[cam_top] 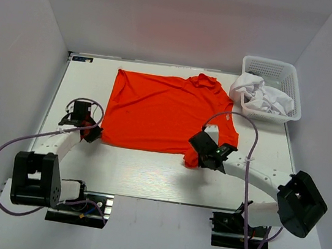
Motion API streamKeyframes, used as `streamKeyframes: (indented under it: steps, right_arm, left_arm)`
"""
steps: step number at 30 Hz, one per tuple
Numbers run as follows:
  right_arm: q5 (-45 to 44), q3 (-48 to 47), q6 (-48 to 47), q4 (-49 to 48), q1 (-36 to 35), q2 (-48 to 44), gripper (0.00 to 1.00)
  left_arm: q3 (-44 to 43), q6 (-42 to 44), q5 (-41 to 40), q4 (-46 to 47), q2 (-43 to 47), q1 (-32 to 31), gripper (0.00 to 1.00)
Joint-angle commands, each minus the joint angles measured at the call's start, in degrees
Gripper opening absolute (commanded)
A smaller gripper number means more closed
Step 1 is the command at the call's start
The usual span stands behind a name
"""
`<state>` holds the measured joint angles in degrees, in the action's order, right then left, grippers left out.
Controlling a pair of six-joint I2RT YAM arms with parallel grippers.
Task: Fold and stack the t-shirts
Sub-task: Flatten out the tshirt
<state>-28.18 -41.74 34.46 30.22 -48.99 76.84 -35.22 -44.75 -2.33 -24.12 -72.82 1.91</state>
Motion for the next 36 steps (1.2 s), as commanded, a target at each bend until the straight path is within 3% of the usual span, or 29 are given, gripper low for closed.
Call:
streamKeyframes:
  steps: [1, 6, 9, 13, 17, 22, 26, 32, 36]
  right_arm:
    - [-15.1, -7.64, -2.7, -4.98, 1.09, -4.67, 0.0]
    - [-22.34, -14.5, -14.48, -21.9, 5.04, -6.7, 0.0]
    - [-24.02, -20.65, -25.02, -26.43, 7.85, -6.52, 0.0]
    - [-23.67, -27.76, -34.1, -36.61, 10.75, -7.66, 0.0]
    - [-21.14, -35.06, -48.99, -42.25, 12.43, -10.56, 0.0]
    - [-11.56, -46.58, -56.15, -36.65, 12.17, -12.41, 0.0]
    - [-4.7, -52.47, -56.43, -30.31, 12.17, -17.85, 0.0]
    - [6.27, -61.44, -57.48, -24.87, 12.17, -23.57, 0.0]
    - [12.53, -68.9, -57.4, -19.24, 12.25, -23.67, 0.0]
  left_arm:
    - [-6.07, 0.11, 1.27, 1.43, 6.97, -0.68, 0.0]
    - [-15.82, 0.1, -1.88, 1.45, 7.08, -0.68, 0.0]
    - [-22.51, 0.1, -2.42, 1.44, 7.07, -0.68, 0.0]
    - [-32.43, 1.33, -5.04, 3.2, 7.69, -0.68, 0.0]
    - [-41.84, 3.88, -5.67, 2.06, 8.74, -0.68, 0.0]
    - [-52.39, 7.57, -5.06, 0.65, 11.29, -0.68, 0.0]
    - [-58.19, 9.94, -2.95, -1.35, 14.63, -0.68, 0.0]
    - [-73.73, 12.67, 1.71, -7.6, 16.47, 0.37, 0.0]
    - [-76.66, 13.19, 1.1, -8.93, 19.81, 0.37, 0.0]
